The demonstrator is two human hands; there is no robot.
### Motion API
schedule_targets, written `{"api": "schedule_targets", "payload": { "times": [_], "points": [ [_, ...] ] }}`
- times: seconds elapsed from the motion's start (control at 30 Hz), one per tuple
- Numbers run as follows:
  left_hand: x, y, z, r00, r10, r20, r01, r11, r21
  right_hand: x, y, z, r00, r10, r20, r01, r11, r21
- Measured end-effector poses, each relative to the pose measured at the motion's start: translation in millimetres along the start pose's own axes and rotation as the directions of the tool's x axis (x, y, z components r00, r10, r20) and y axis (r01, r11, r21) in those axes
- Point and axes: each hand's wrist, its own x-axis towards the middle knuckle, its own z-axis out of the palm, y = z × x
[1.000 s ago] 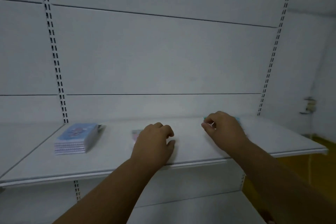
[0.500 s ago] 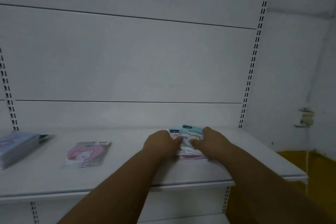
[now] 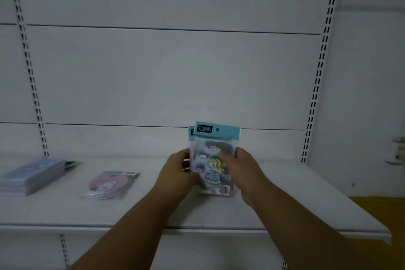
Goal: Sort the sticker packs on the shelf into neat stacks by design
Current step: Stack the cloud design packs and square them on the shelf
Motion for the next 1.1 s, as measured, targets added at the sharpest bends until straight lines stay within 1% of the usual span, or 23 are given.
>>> {"api": "schedule_targets", "payload": {
  "times": [0.07, 0.13, 0.2, 0.27, 0.37, 0.43, 0.53, 0.63, 0.67, 0.7, 0.73, 0.8, 0.9, 0.93, 1.0, 1.03, 1.1],
  "points": [
    [-6.6, -0.9, -2.4, 0.998, 0.069, -0.011, -0.069, 0.998, -0.005, -4.2, 5.1, 16.3, 0.999, 0.035, 0.027, -0.037, 0.995, 0.096],
    [-11.9, -2.2, -1.4, 0.995, 0.098, 0.012, -0.098, 0.994, -0.049, -9.2, 10.6, 31.0, 0.999, 0.041, 0.006, -0.041, 0.986, 0.16],
    [-14.5, -2.7, 1.4, 0.994, 0.095, 0.048, -0.091, 0.992, -0.089, -11.1, 13.7, 36.5, 1.0, 0.02, -0.019, -0.015, 0.978, 0.208],
    [-16.5, -1.8, -2.2, 0.991, 0.077, 0.111, -0.062, 0.989, -0.132, -13.4, 12.7, 38.7, 0.999, 0.01, -0.034, -0.002, 0.973, 0.233],
    [-15.9, -2.3, -11.2, 0.97, 0.118, 0.213, -0.094, 0.988, -0.119, -18.1, 10.3, 40.3, 0.999, -0.014, -0.05, 0.023, 0.983, 0.183],
    [-17.0, -3.3, -15.2, 0.961, 0.126, 0.245, -0.113, 0.991, -0.065, -23.1, 10.1, 41.1, 0.997, -0.041, -0.064, 0.048, 0.992, 0.114],
    [-13.6, -8.3, -22.0, 0.948, 0.133, 0.289, -0.137, 0.991, -0.007, -30.1, 8.2, 39.3, 0.997, -0.065, -0.047, 0.065, 0.998, 0.003],
    [-9.5, -7.5, -30.6, 0.908, 0.177, 0.381, -0.208, 0.977, 0.043, -34.3, 6.1, 34.9, 0.995, -0.098, -0.023, 0.096, 0.993, -0.069],
    [-8.3, -8.5, -33.3, 0.897, 0.18, 0.404, -0.242, 0.964, 0.108, -34.7, 5.3, 33.2, 0.995, -0.098, -0.009, 0.096, 0.991, -0.097],
    [-8.4, -9.6, -35.9, 0.893, 0.178, 0.413, -0.285, 0.935, 0.211, -34.8, 4.2, 31.5, 0.996, -0.092, 0.01, 0.093, 0.99, -0.111],
    [-8.2, -10.7, -38.3, 0.898, 0.172, 0.405, -0.313, 0.898, 0.311, -34.8, 3.0, 29.0, 0.996, -0.087, 0.034, 0.091, 0.99, -0.11],
    [-8.6, -14.1, -41.8, 0.924, 0.145, 0.354, -0.298, 0.854, 0.427, -33.9, 2.6, 21.8, 0.992, -0.087, 0.089, 0.097, 0.988, -0.119],
    [-5.0, -16.8, -41.0, 0.953, 0.105, 0.283, -0.239, 0.834, 0.497, -30.3, 7.2, 3.5, 0.977, -0.071, 0.201, 0.121, 0.962, -0.245],
    [-4.2, -16.0, -40.5, 0.958, 0.096, 0.268, -0.226, 0.83, 0.51, -28.8, 8.5, -2.2, 0.973, -0.069, 0.219, 0.133, 0.947, -0.293],
    [-4.6, -13.6, -40.8, 0.969, 0.081, 0.233, -0.199, 0.816, 0.542, -27.3, 9.3, -6.9, 0.973, -0.085, 0.213, 0.163, 0.91, -0.381],
    [-5.7, -13.0, -42.1, 0.973, 0.075, 0.217, -0.184, 0.82, 0.542, -25.9, 8.8, -5.7, 0.977, -0.103, 0.186, 0.174, 0.889, -0.423],
    [-7.6, -11.3, -46.5, 0.983, 0.035, 0.181, -0.123, 0.854, 0.505, -22.4, 7.7, 1.4, 0.988, -0.128, 0.085, 0.153, 0.861, -0.484]
  ]
}}
